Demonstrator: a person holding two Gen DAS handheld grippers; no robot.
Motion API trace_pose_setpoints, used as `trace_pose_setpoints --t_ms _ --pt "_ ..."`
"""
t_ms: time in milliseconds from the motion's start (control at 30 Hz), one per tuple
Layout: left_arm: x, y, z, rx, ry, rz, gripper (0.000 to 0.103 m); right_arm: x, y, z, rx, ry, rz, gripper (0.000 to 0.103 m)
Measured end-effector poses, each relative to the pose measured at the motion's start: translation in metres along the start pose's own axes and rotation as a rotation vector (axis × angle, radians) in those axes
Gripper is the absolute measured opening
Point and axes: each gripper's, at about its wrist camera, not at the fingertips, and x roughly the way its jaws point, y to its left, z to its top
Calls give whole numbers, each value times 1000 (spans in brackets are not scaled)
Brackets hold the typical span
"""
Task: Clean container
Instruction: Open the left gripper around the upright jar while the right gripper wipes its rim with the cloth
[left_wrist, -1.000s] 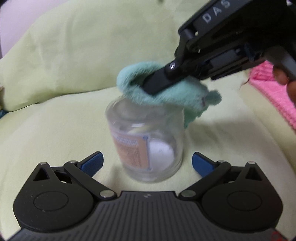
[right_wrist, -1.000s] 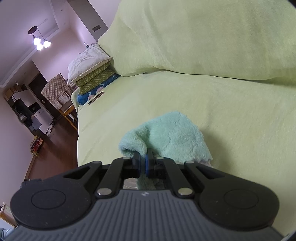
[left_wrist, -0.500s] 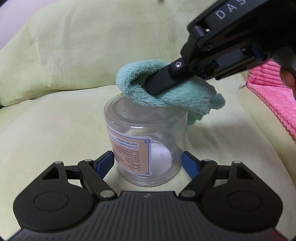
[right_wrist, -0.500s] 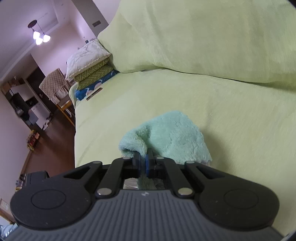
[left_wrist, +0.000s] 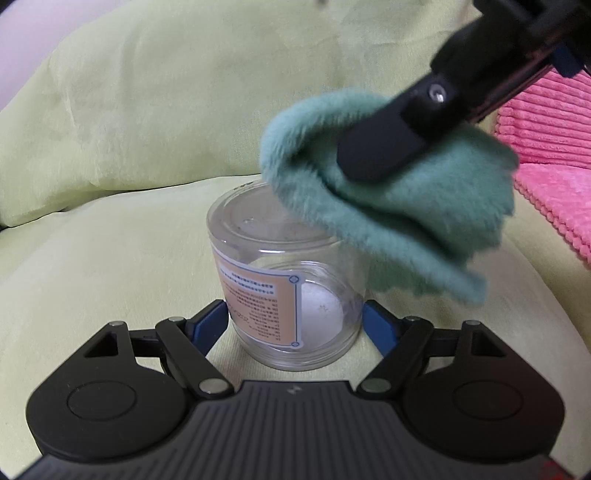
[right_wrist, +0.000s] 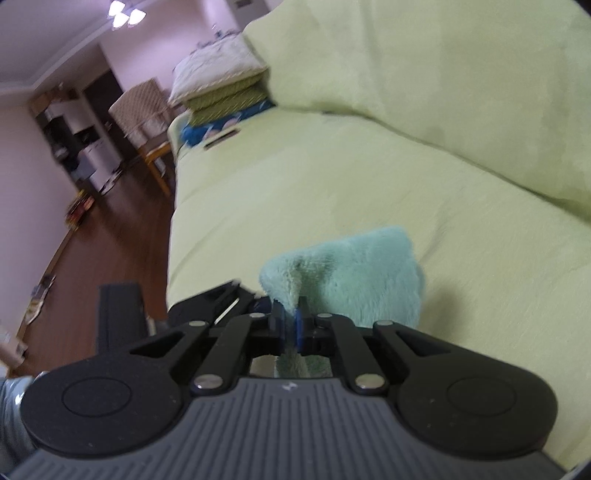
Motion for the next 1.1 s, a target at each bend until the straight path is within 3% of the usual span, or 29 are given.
trace_pose_setpoints --t_ms 167,400,533,633,767,933,1100 --pt "10 5 2 19 3 13 80 25 -3 10 -18 84 32 2" --pt "20 9 1 32 -2 24 80 45 -12 24 8 13 22 1" --pt "30 14 0 28 -5 20 80 47 -19 23 49 -66 -39 1" --pt "42 20 0 27 -7 18 80 39 -18 20 24 -109 -157 1" --pt "55 29 -1 14 -3 9 80 14 -18 11 36 -114 -143 5" --pt "76 40 -1 11 -2 10 80 -10 -11 1 43 -76 22 5" --pt "98 51 -1 16 0 14 80 15 -9 1 41 14 44 5"
